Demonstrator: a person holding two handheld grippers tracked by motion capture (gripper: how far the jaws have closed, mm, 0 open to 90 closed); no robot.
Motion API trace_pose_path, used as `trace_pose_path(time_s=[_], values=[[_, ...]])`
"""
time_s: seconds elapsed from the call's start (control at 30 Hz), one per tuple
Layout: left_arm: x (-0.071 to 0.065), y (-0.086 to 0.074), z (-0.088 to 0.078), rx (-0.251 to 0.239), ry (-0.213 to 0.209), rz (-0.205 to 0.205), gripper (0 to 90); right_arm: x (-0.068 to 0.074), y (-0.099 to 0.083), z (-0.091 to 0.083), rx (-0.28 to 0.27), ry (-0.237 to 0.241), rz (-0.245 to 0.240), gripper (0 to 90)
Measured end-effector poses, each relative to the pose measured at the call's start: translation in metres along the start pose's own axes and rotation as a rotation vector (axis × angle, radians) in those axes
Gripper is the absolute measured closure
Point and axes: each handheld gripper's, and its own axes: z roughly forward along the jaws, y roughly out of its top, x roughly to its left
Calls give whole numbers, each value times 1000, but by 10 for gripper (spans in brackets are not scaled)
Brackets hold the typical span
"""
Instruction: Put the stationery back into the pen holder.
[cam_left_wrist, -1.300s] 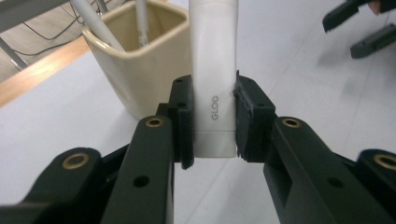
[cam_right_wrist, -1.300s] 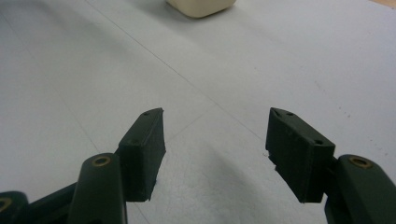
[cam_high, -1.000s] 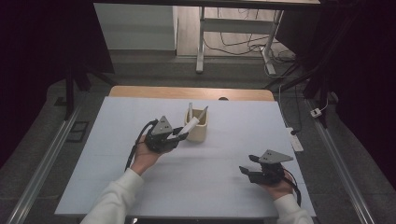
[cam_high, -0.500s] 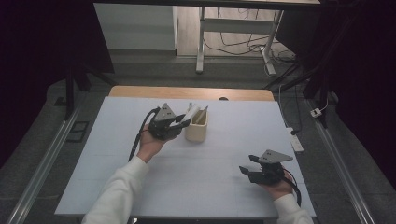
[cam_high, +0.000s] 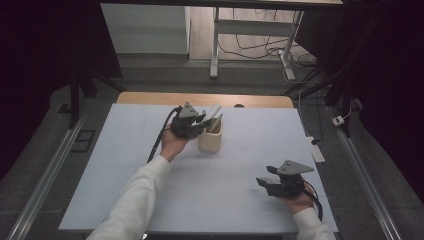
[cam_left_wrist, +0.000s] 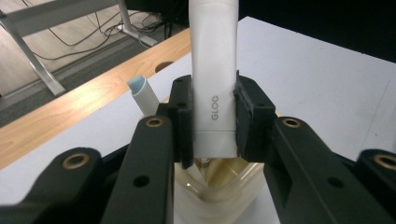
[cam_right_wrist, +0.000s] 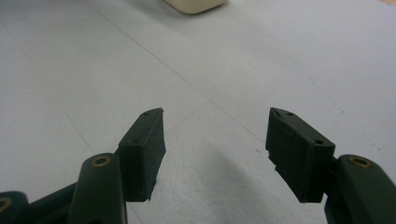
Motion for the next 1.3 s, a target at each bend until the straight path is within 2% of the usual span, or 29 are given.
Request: trace_pose_path(time_s=[0.3,0.4,0.43,0.47,0.53,0.6,0.73,0.9,1.3], values=[[2,-4,11,13,-3,-22,702,0,0,1,1,3,0,370],[2,-5,14,27,15,-17,692,0,0,1,4,5,-2,370],[3,-6,14,21,7,-23,648,0,0,1,8,5,-4,370],[3,-6,12,10,-7,-37,559,0,0,1,8,4,-5,370],[5,-4,7,-10,-29,-50,438,0,0,1,5,7,-3,370],[6,-3,1,-28,-28,-56,414,0,0,1,-1,7,-1,371],[8,-2,-8,-32,-29,-53,409,0,0,1,-2,7,-2,371],[4,-7,-17,-19,-52,-51,411,1,0,1,-5,6,2,371],[-7,-34,-60,16,-74,-23,404,1,0,1,-10,30,-4,366]])
